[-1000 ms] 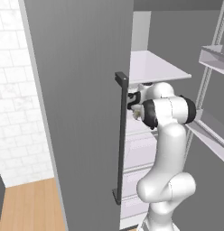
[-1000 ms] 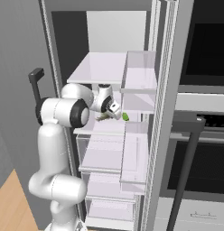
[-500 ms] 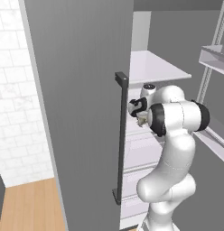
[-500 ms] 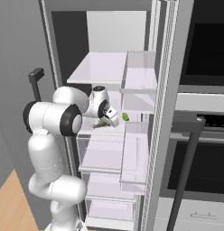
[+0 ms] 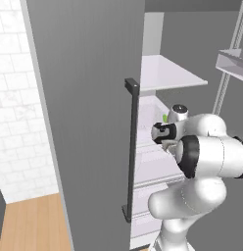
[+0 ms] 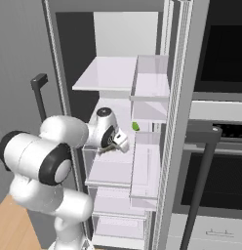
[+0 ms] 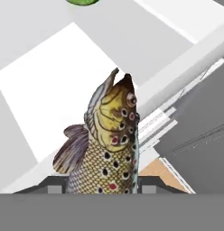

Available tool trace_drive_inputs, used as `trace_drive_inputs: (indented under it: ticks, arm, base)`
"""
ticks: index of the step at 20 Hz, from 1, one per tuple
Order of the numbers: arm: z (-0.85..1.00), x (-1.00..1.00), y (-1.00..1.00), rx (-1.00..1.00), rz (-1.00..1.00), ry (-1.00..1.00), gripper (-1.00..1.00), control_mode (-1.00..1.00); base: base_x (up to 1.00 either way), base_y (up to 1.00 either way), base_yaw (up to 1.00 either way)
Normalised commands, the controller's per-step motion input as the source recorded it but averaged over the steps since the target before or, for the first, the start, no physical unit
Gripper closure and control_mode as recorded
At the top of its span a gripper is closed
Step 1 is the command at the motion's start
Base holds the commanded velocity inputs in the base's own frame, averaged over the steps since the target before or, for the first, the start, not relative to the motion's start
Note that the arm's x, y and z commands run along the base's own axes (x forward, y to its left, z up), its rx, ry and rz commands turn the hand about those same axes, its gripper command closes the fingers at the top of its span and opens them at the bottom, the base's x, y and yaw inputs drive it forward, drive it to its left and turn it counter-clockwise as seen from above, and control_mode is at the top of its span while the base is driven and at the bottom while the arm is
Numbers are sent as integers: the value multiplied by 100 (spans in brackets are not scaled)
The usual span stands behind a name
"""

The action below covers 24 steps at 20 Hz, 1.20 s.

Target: Place one lemon wedge and one fish in each tupperware on the nearby counter, to pack two identical lunches.

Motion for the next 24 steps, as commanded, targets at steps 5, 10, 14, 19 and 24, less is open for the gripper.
trace_drive_inputs:
  ticks: [5, 10, 14, 19, 24]
  arm:
    - [56, -98, 7, 0, 1, -13, 100, -100]
    - [90, -50, 20, -1, 8, -2, 100, -100]
    - [100, -34, 15, -4, 13, -2, 100, -100]
    - [99, -54, 4, -4, 15, -10, 100, -100]
    - [66, -96, 0, -3, 5, -9, 100, -100]
  base:
    - [0, 0, 0]
    - [0, 0, 0]
    - [0, 0, 0]
    - [0, 0, 0]
    - [0, 0, 0]
